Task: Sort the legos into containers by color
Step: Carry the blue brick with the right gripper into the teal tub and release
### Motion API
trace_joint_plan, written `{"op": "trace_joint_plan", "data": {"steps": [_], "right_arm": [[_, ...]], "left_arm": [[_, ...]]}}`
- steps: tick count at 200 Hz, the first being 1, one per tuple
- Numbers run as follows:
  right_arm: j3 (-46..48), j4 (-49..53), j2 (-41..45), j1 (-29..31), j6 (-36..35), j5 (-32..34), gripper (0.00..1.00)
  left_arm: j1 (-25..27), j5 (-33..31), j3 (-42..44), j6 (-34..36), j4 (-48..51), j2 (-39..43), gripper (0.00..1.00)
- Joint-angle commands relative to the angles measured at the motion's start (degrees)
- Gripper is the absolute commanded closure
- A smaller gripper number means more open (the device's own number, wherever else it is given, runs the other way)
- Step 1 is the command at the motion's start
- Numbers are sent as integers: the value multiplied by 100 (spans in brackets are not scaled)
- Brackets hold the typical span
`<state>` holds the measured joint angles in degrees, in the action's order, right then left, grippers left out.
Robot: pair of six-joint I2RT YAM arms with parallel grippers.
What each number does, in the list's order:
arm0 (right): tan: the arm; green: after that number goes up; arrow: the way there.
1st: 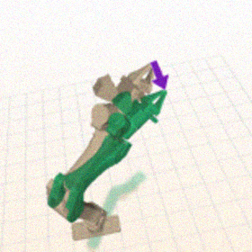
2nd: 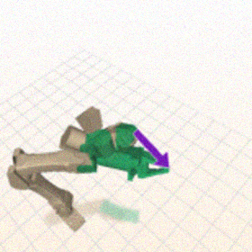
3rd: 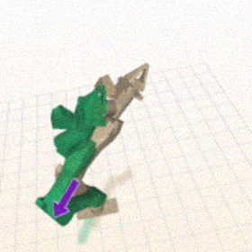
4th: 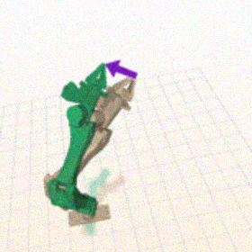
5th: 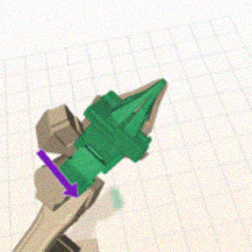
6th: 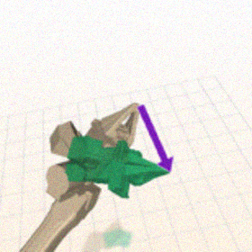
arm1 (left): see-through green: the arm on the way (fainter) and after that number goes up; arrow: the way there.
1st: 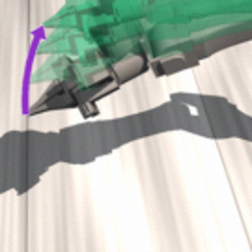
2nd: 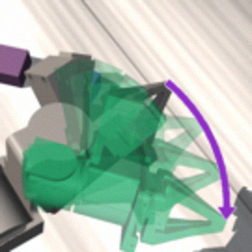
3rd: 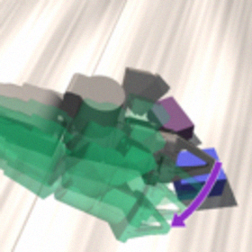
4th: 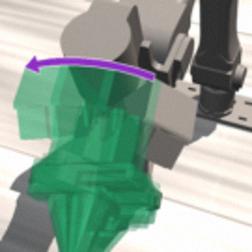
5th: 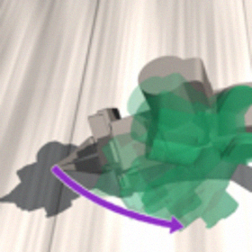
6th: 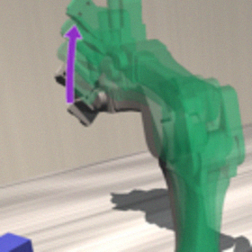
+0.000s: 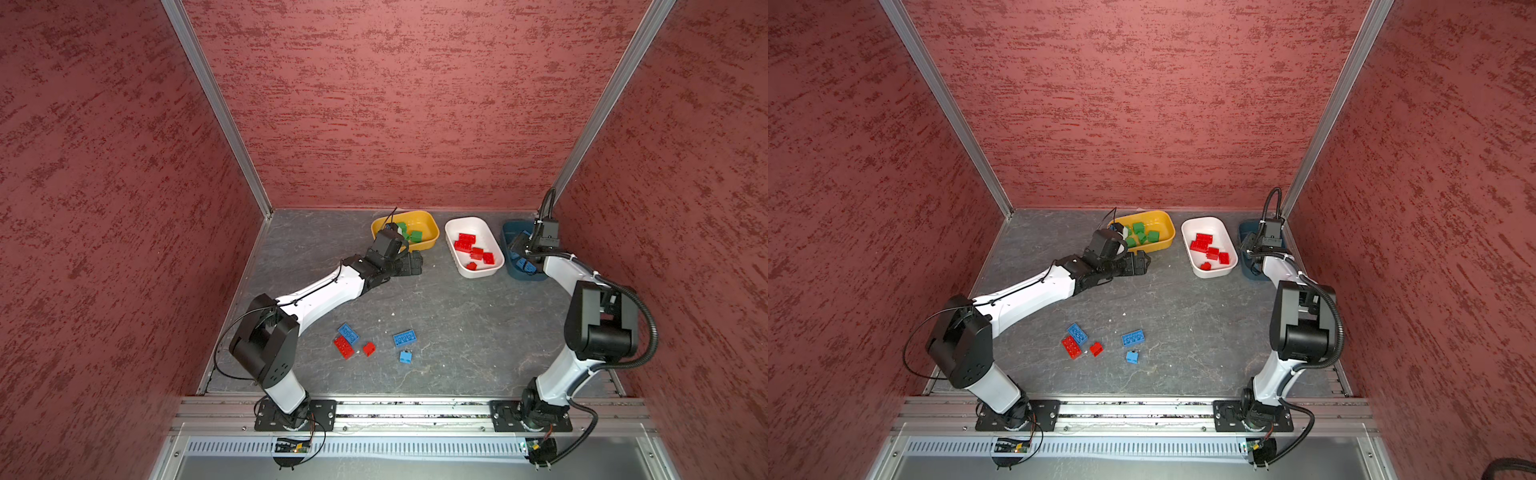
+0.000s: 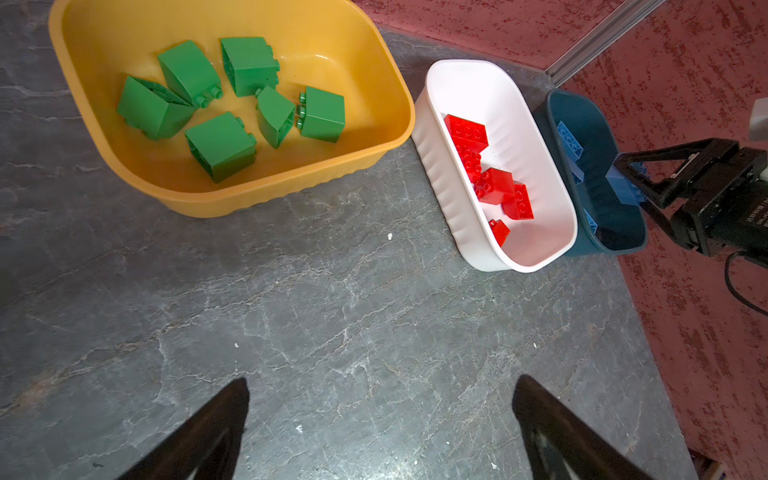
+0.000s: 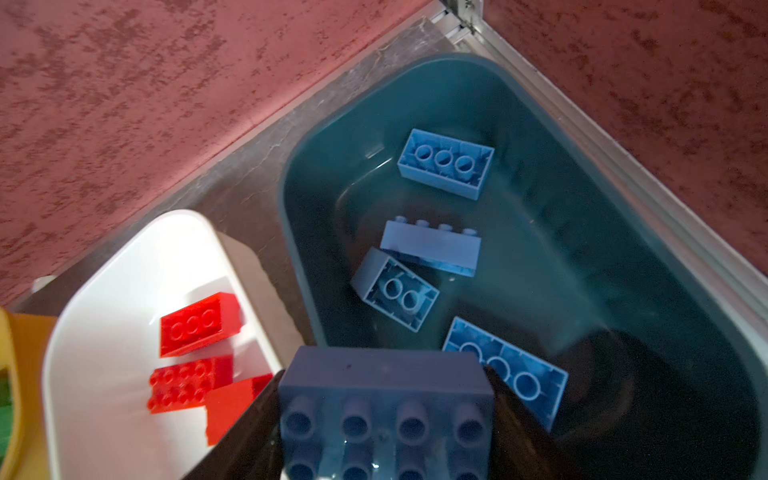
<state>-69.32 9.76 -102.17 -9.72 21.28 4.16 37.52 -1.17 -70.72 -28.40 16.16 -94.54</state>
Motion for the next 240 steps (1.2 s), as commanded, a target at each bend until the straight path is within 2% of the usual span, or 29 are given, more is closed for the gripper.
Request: {"op": "trace_joint_plan", "data": {"steps": [1,24,51,75,106,120,156,197,240], "right_arm": [[-332,305,-265,-96,-360,850,42],[-535,400,-509,-127,-505,1225,42],[-548,409,-545,-128,-526,1214,41],[-496,414,-440,-132,-511,1208,34],[-353,457,-215,-123,-480,999,27],[-228,446,-49,-116,-465,869,21],[179,365,490,-58,-553,571,11],[777,349,1371,87,-673,-13,4],[1525,138,2588,660,-877,-669,1]], "left_arm": [[-30,-356,137,142,150,123,1],[-34,-1108,288,-86,272,311,0],[-38,-1938,489,-289,381,633,1],[-45,-2393,708,-305,335,918,1],[-65,-2551,709,-125,499,977,1],[-67,-2586,716,-128,537,974,1],[-61,-2472,779,-131,419,977,0],[-65,-2423,832,-157,362,1005,1],[-78,-2459,1067,-279,179,1209,1]]}}
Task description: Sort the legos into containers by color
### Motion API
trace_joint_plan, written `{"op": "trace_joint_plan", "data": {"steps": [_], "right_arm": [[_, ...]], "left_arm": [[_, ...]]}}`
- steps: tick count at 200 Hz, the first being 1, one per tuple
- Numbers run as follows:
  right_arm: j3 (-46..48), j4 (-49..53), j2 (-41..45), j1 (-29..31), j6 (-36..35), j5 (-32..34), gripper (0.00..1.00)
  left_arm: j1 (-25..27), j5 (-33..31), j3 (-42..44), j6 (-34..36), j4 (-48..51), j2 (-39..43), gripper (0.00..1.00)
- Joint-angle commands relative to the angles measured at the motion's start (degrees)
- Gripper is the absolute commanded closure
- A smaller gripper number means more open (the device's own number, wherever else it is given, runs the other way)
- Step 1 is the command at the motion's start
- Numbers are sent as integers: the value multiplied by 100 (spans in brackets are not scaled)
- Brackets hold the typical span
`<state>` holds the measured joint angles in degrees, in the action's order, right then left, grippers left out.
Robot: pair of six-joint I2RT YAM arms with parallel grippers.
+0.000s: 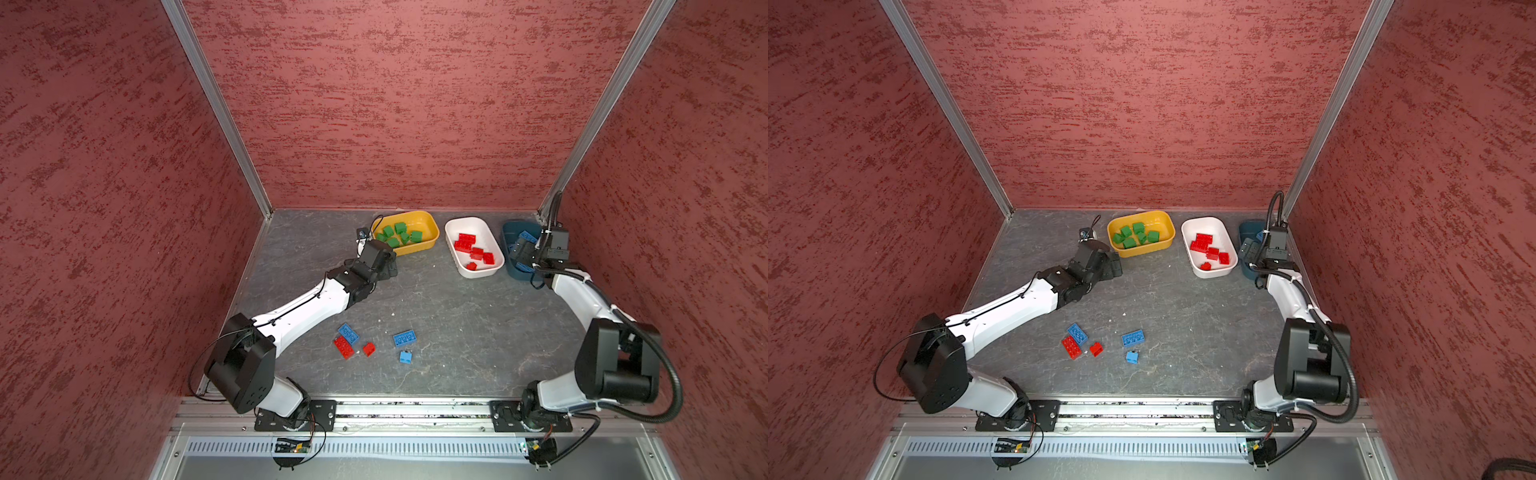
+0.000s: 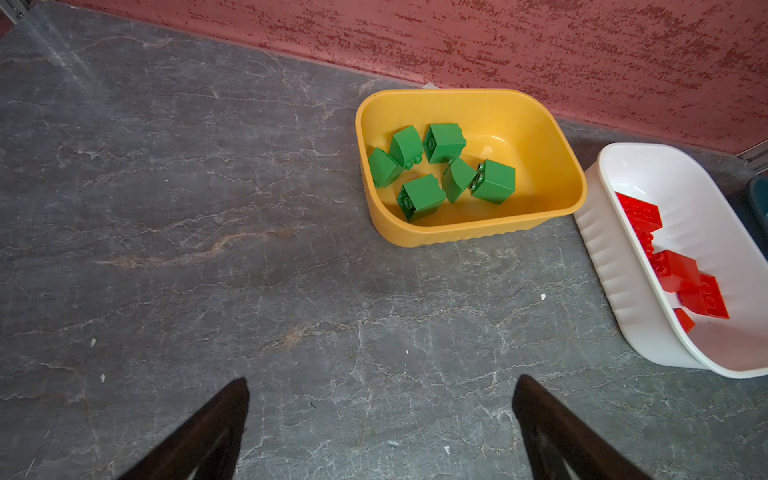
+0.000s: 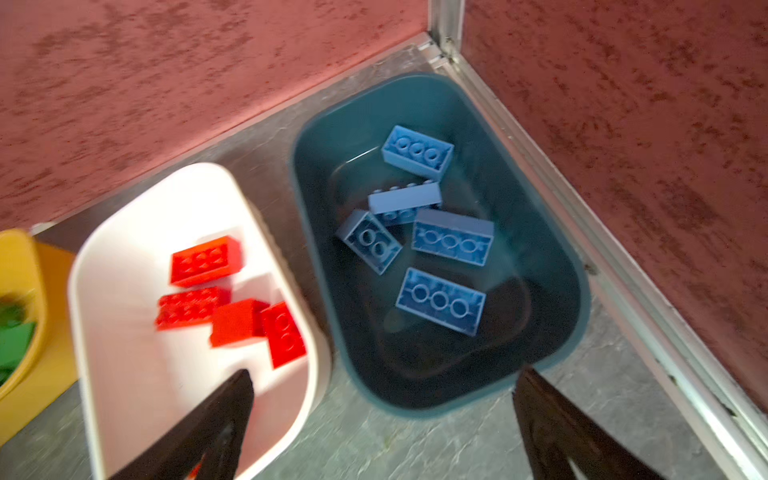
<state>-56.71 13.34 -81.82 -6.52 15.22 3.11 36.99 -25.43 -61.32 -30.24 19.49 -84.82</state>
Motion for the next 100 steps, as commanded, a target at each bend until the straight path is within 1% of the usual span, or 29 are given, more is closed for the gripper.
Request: {"op": "trace_joint_plan", "data": {"steps": [1,16,37,51,72,100], "right_arm": [[273,-224,571,369,-295,-570,1],[450,-272,870,720,-585,-613,1],[623,-274,1125,1286,-1258,-876,1],[601,-44,1134,1646,-1670,-1100,2],[606,328,1060,2145,-2055,-1445,4],[901,538,1054,2866,-2671,-1744,5]], "left_arm": [[-34,-32,128,-96,-154,241,1],[-44,-35,192,-155,-162,282,1],[-84,-9,254,-237,-157,341,1],[-112,-3,301,-311,-124,389,1],[-170,-61,402,-482,-61,514,1],[-254,-88,731,-755,-114,833,1]]}}
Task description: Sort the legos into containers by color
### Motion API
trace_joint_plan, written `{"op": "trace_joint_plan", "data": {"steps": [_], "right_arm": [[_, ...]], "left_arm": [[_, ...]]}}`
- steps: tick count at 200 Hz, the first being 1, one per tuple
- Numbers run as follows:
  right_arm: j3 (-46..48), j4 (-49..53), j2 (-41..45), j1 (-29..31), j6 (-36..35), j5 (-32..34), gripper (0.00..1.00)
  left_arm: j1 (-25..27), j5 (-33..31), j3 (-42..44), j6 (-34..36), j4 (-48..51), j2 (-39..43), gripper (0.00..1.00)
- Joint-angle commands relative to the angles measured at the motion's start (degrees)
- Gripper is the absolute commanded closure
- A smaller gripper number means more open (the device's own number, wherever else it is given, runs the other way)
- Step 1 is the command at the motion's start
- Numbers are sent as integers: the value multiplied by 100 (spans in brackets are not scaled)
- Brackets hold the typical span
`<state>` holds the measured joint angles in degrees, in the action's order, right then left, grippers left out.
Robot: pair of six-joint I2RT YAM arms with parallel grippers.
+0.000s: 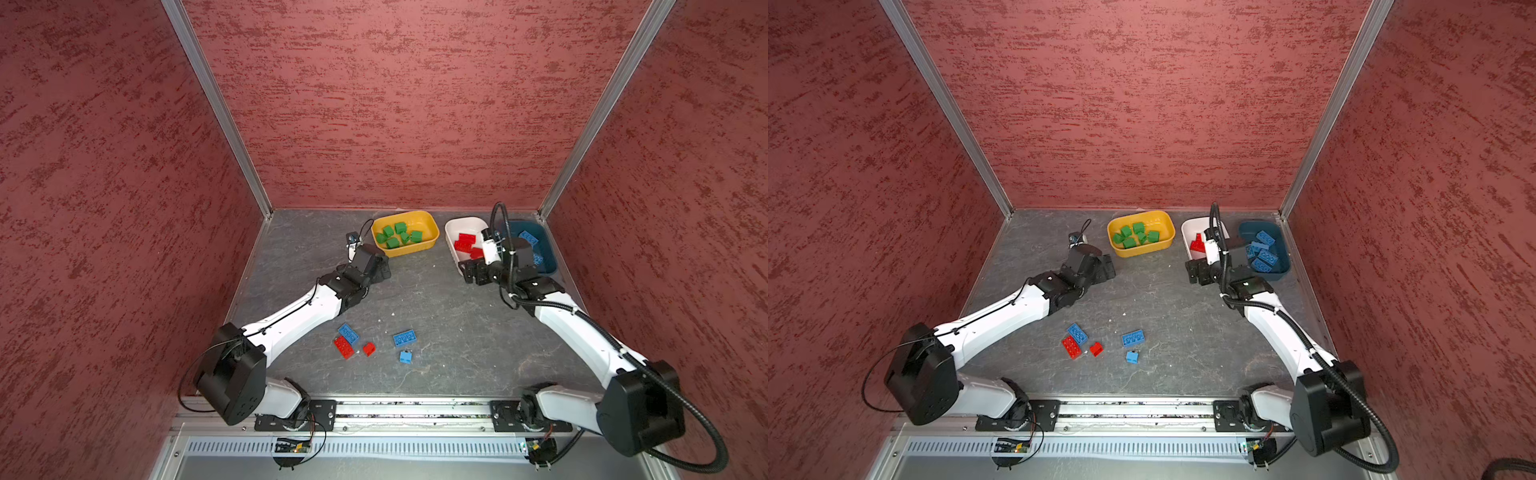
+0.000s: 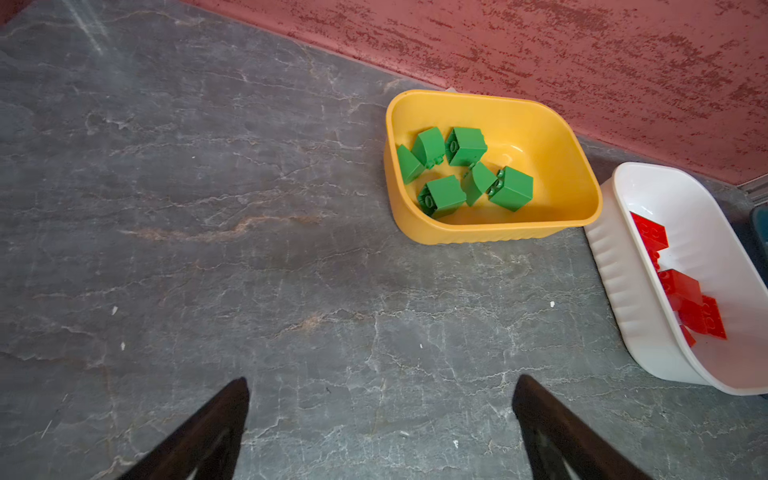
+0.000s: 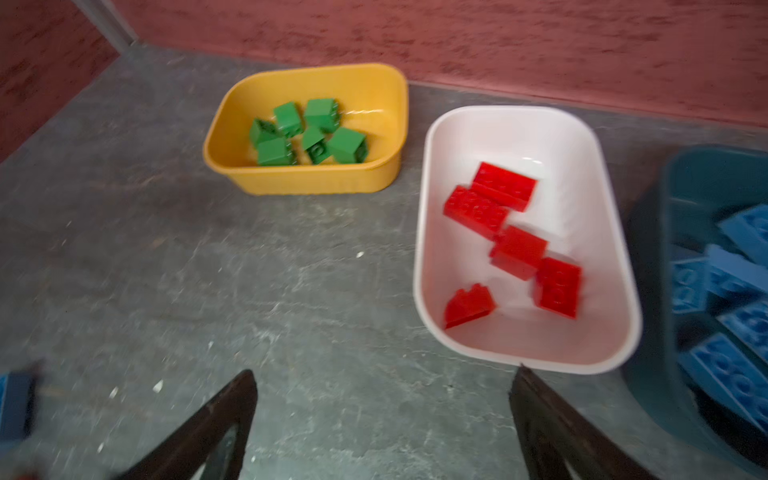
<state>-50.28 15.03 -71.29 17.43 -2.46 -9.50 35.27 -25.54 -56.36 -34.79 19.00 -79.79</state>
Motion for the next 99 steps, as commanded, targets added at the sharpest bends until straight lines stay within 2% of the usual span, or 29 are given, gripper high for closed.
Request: {"op": "trace_joint_plan", "data": {"steps": [1,29,41,55,99], "right_arm": [[270,369,1,506,-917,-487,5],[535,448,-106,1354,-1335,-974,13],[688,433,-184,1785,-1681,-1210,17],[769,524,-367,2277,-2184,-1173,18],[186,898,-1549,2840,-3388,-1075,21]], "left_arm": [[-86,-75,250,-305,-69,345,1],[-177,-165,538,-452,-42,689,1],[-229,-274,639,-571,53,838,1],[-319,-315,788,-716,104,1023,1],[-566,-36,1257,-887,-80,1537,1]]}}
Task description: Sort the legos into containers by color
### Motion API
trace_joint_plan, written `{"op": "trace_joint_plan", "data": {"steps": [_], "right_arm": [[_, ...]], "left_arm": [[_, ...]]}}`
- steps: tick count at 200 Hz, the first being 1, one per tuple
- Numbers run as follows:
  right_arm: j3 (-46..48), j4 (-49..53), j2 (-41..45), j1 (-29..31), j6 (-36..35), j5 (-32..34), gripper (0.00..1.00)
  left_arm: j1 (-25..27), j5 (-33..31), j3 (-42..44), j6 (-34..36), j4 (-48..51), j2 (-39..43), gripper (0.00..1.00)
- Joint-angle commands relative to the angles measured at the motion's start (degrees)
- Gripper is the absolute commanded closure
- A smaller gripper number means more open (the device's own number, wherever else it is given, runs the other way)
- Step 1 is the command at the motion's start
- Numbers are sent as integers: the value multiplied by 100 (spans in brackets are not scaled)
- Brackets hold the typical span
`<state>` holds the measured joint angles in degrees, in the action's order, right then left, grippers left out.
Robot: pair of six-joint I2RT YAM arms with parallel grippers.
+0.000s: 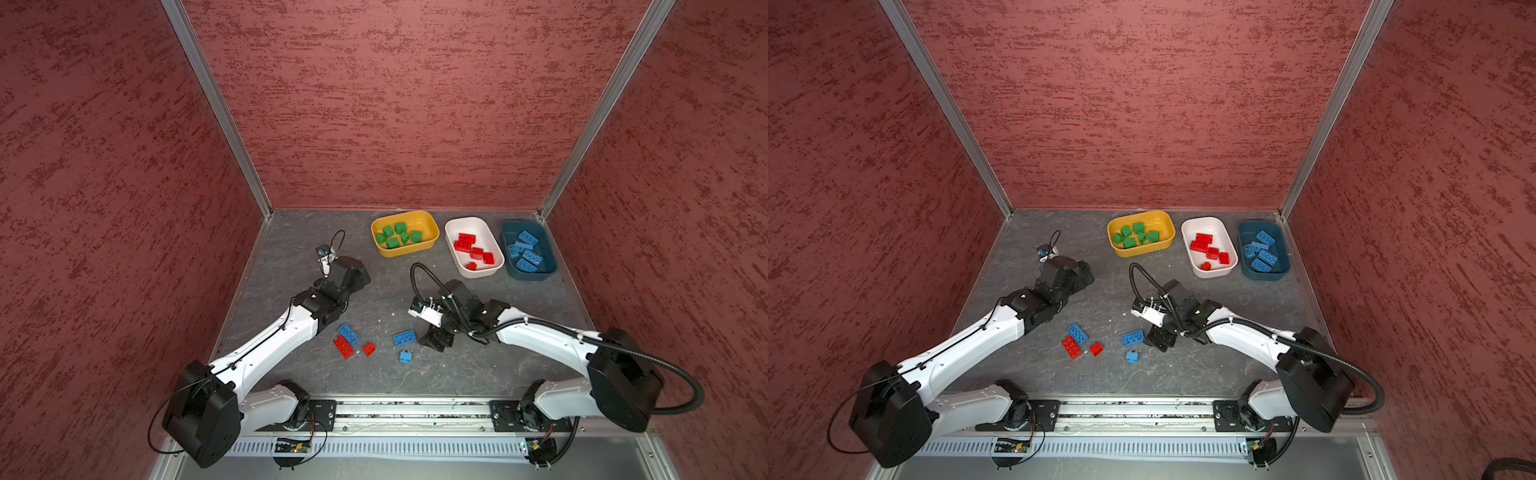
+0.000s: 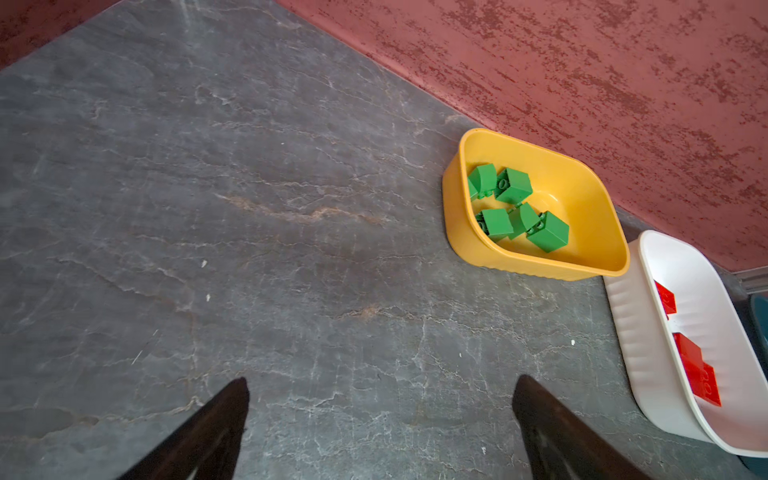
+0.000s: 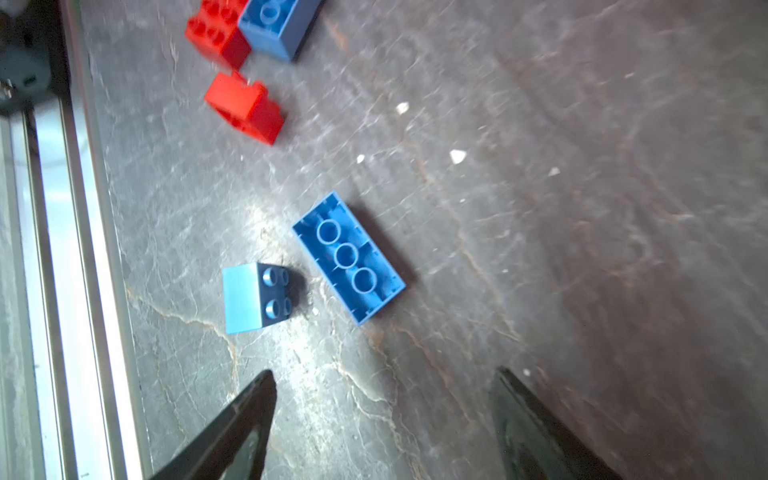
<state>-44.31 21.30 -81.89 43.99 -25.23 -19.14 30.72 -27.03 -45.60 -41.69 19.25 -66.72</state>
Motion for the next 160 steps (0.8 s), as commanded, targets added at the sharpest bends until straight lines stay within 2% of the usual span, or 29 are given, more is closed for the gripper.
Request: {"op": "trace_joint_plan", "data": {"steps": [1,36,80,160], "right_arm": [[-429,275,-523,191,-1139,-110,21],[-1065,404,-1476,367,-1747,-16,22],[-1616,516,-2198,626,-2227,92,26],[-1750,717,-2426,682,-2452,366,53]], "left_arm": [[-115,115,187,-202,-105,243,1],[-265,429,449,-301,-175,469,1],[-324,413,681,-267,-203,742,1],[-440,250,828,-623,-100,862,1]]}}
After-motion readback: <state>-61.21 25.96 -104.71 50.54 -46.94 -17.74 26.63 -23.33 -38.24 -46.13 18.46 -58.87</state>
